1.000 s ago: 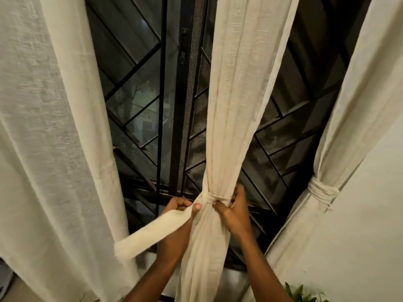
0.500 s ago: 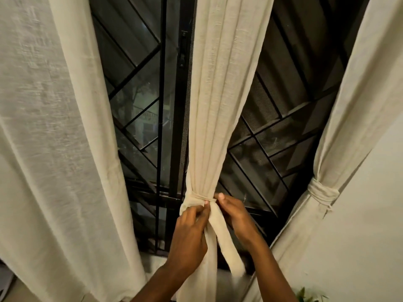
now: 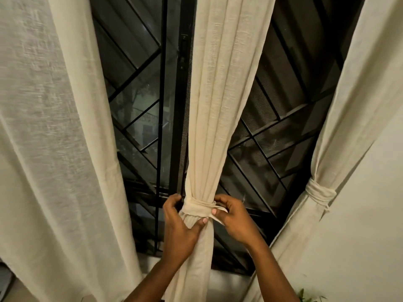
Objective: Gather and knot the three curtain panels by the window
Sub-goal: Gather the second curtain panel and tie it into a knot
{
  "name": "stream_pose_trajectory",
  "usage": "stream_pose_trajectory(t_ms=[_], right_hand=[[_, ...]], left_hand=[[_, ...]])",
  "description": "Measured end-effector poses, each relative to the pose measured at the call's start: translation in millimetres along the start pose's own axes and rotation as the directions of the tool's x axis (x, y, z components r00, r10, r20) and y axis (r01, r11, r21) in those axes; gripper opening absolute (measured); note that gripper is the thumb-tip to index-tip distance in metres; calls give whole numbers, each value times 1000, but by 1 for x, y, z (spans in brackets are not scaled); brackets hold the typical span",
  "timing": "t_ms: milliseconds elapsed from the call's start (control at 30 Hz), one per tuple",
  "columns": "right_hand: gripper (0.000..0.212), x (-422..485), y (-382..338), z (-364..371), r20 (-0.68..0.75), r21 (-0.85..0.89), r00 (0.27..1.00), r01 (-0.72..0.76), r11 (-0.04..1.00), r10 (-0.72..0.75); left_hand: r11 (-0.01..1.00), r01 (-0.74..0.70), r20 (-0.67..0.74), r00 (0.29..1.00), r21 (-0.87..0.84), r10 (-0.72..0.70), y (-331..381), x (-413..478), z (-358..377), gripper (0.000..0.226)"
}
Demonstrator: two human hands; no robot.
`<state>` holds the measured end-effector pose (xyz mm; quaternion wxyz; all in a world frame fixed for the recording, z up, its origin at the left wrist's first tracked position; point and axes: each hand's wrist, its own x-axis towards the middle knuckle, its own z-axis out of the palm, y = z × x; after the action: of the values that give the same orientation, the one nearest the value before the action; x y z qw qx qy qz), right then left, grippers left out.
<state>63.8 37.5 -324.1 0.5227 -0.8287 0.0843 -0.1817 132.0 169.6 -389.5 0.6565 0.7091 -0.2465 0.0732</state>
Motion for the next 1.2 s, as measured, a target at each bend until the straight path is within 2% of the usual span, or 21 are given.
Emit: stream_pose_trajectory(t_ms=[67,100,200,333,533,633,733,767,867,967,1033,1100,1133,1200], right_hand=[[36,-1,0,0,15,18,1000,8,1000,-8],[36,-1,0,1,22,30,1000,7,1000,-7],[38,-1,0,-5,16,25,999,-31,999,31],[25,-2,-8,-34,-83,-173,997,-13,985,-2],[11,-3,-5,-51,-93,-381,995,-73,922,40],[7,8,2,-48,-126,-546,991,-41,837,-34],[12,18,5,-34,-99,-665,988,21,746,-115],[14,20,5,-28,-103,-633,989,20,774,-110],[10,17,-7,-13,-76,-372,995,30,928,-63],[26,9,-14,-6,23,-35,999,-31,999,32],[29,5,-10,-4,29,287,998,-67,955,61],[24,0,-3,-1,54,517,997,-76,853,56],[37,-2,-1,1,96,548,995,-83,832,36],[75,-5,2,7,157,481,987,-105,870,32]], left_hand=[[972,101,175,982,-212,-64,1,8,-1,101],[962,121,229,971,-246,-63,-1,11,-2,99],[971,134,262,962,-197,-79,-2,18,-4,65],[976,158,255,960,-149,-116,0,23,-13,36],[970,208,380,913,-126,-147,8,21,-18,28],[942,291,512,842,-166,-170,9,14,-12,24],[937,309,571,804,-161,-167,11,6,-3,23],[935,313,577,799,-164,-166,11,4,-1,24],[938,305,573,804,-163,-161,7,1,5,28],[945,292,538,825,-148,-171,3,0,5,39],[951,281,519,836,-129,-176,1,0,4,35],[958,253,462,871,-135,-165,0,-1,5,38],[959,244,420,893,-147,-162,-1,-2,6,44],[951,242,360,919,-191,-162,0,-4,8,54]])
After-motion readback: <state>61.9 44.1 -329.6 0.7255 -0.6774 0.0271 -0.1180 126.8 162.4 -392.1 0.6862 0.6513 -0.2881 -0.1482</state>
